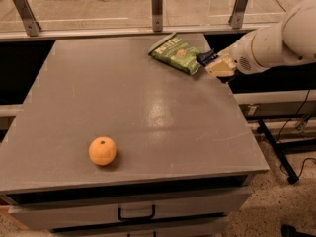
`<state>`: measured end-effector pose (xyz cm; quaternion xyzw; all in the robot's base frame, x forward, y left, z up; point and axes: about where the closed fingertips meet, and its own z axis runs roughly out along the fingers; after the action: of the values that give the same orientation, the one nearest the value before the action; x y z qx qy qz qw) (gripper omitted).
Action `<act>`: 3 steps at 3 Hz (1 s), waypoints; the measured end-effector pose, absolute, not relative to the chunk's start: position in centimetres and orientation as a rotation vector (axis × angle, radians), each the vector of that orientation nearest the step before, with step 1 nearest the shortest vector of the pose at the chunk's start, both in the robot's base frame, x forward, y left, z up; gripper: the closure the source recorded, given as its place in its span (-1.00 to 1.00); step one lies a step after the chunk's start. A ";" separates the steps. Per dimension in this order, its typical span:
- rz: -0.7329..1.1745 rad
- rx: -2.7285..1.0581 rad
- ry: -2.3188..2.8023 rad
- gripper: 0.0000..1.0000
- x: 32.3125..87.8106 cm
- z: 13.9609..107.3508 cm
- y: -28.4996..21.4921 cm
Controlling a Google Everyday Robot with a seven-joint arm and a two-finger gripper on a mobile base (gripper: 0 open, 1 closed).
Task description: Move rxbar blueberry near green jalapeno chip bag
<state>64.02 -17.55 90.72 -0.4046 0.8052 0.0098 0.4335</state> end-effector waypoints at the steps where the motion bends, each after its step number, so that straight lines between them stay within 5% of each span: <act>1: 0.046 -1.001 2.057 0.65 64.6 88.0 -19.4; 3: 0.092 -1.031 2.093 -0.28 66.9 85.0 -19.8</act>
Offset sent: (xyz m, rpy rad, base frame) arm 0.0287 -0.0337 -0.0672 0.0083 0.1232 0.0003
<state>66.87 -19.80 84.95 -0.4063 0.8245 0.0362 0.3923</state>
